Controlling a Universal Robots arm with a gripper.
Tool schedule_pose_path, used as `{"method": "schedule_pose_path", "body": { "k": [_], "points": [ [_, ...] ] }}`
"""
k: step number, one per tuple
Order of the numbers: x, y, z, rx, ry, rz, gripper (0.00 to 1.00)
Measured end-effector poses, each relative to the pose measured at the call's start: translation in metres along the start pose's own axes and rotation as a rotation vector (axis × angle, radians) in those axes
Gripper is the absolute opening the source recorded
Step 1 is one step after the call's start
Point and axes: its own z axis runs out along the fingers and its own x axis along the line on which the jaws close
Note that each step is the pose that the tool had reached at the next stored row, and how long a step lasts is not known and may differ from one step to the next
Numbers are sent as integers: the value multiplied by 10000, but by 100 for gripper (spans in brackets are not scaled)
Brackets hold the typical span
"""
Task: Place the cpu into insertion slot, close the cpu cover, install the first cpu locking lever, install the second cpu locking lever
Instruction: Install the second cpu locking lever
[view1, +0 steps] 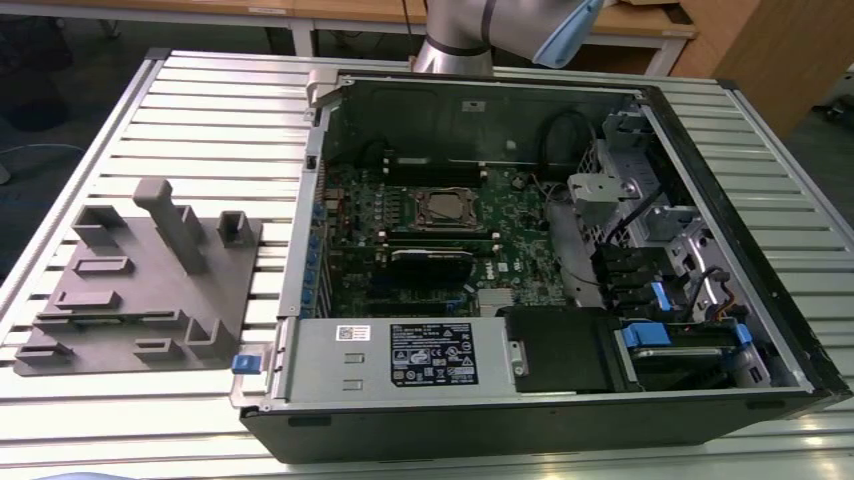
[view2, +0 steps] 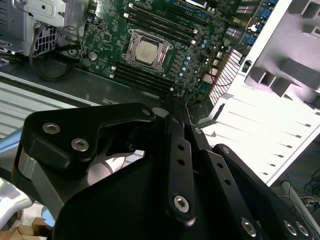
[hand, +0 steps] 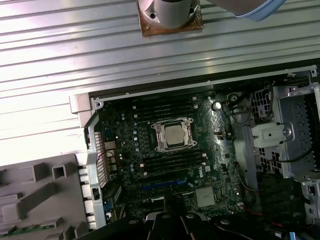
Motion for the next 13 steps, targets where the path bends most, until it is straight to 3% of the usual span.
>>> {"method": "schedule_pose_path", "body": {
  "k": [7, 13],
  "points": [
    [1, 0, 23, 0, 0, 0, 11],
    [7, -4, 124, -1, 0, 0, 11]
  ]
}}
